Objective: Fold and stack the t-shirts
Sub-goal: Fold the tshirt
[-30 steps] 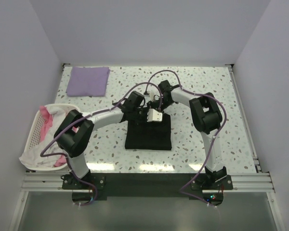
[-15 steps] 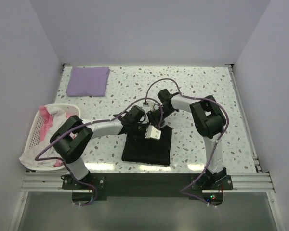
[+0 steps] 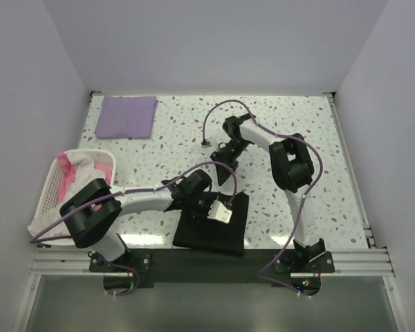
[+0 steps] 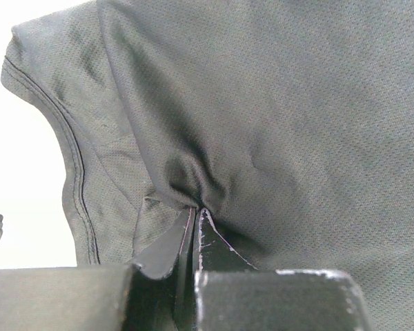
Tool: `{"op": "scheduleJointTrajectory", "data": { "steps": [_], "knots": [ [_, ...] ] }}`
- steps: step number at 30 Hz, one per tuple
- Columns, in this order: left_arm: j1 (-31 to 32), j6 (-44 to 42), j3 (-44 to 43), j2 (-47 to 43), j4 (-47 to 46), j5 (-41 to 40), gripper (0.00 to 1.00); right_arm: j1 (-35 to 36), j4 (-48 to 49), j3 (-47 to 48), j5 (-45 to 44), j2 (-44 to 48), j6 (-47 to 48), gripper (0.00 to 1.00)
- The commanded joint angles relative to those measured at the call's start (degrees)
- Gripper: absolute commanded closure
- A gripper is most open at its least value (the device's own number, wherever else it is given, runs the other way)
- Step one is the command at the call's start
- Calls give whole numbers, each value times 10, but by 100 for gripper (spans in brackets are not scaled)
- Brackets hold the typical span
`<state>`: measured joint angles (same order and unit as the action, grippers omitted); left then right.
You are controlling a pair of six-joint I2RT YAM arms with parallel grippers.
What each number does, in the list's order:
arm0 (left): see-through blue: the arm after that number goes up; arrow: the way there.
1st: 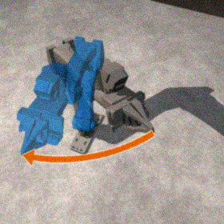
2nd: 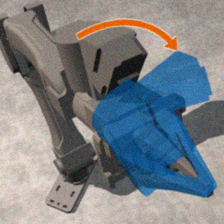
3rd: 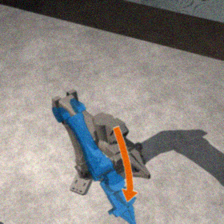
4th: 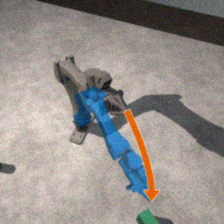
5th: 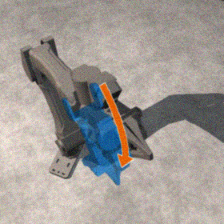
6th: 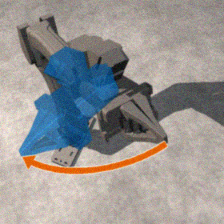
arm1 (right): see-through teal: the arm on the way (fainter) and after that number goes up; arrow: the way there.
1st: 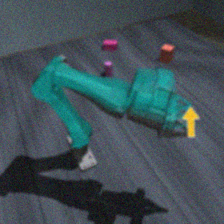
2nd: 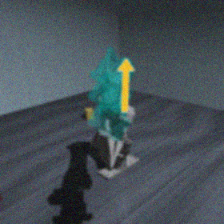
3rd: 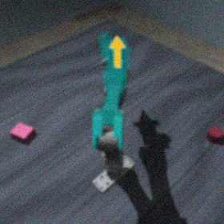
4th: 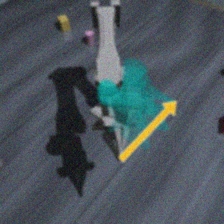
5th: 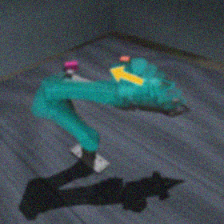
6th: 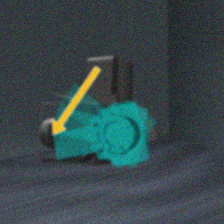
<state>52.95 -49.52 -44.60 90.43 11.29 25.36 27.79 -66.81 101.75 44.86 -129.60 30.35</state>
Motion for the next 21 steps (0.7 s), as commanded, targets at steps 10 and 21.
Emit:
{"op": "scheduleJointTrajectory", "data": {
  "steps": [10,21],
  "knots": [
    [3,4,3,-9,-29,-28,100,9,-198,69,62,-89,132,79],
    [3,3,7,-11,-30,-29,100,23,-228,78,88,-66,152,79]
  ]
}}
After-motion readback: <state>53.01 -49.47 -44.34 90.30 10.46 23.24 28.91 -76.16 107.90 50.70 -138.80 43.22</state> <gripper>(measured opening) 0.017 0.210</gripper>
